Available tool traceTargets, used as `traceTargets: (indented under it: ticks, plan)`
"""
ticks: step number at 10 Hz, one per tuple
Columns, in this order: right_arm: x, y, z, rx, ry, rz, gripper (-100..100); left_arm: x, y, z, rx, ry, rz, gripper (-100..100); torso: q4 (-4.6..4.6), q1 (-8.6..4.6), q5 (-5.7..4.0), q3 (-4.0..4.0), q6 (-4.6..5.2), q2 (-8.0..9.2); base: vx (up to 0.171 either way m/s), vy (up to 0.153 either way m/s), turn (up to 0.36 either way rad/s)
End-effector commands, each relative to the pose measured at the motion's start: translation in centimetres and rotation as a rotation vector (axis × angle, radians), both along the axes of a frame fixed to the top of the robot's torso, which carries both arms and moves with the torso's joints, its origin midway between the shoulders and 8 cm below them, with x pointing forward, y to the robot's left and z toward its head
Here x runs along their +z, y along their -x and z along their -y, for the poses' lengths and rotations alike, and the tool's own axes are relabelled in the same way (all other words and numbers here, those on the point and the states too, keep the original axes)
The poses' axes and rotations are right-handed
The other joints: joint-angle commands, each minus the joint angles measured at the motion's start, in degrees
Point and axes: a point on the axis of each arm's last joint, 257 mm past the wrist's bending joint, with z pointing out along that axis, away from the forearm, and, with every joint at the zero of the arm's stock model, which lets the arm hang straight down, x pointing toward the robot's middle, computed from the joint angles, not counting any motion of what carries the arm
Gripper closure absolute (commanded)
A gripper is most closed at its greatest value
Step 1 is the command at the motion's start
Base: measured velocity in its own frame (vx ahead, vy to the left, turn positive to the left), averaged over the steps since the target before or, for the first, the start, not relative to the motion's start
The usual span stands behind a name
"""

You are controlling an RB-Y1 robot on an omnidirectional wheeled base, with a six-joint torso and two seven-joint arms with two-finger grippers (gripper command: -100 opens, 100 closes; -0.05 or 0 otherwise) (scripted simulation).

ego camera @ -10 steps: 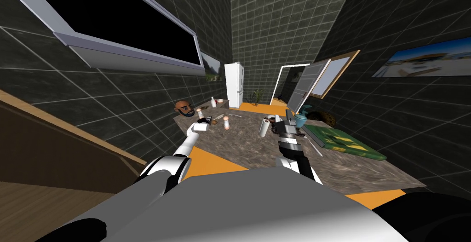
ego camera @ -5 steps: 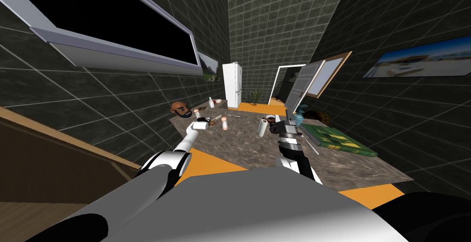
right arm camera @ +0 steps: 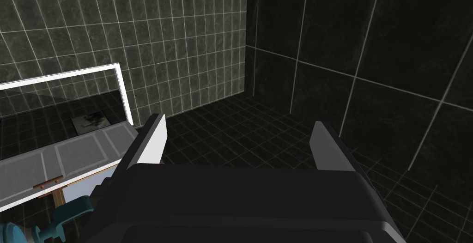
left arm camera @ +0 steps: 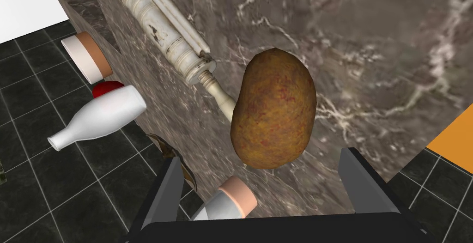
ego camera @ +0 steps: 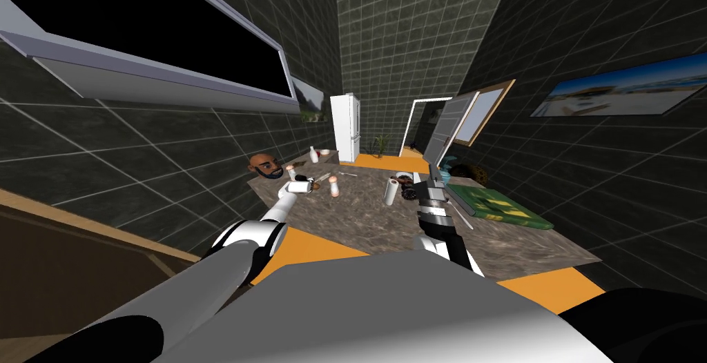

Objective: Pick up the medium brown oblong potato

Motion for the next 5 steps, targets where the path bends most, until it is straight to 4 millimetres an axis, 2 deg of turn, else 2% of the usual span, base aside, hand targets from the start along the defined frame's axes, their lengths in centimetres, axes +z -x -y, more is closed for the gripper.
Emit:
traceTargets:
  ticks: [1, 4, 5]
  plan:
    - [0.0, 0.0, 0.0, 0.0, 0.0, 0.0, 0, -0.64, 0.38, -0.66, 0.019, 0.007, -0.032, -100, 0.0, 0.0, 0.0, 0.0, 0.0, 0.0, 0.028, -0.01, -0.057]
    - [0.0, 0.0, 0.0, 0.0, 0.0, 0.0, 0, -0.78, 0.47, -0.77, 0.023, 0.009, -0.04, -100, 0.0, 0.0, 0.0, 0.01, -0.01, 0.01, 0.013, -0.008, -0.019]
    - [0.0, 0.0, 0.0, 0.0, 0.0, 0.0, 0, -0.82, 0.49, -0.79, 0.023, 0.009, -0.041, 0, 0.01, 0.02, 0.0, 0.02, -0.02, 0.04, 0.0, 0.0, 0.0]
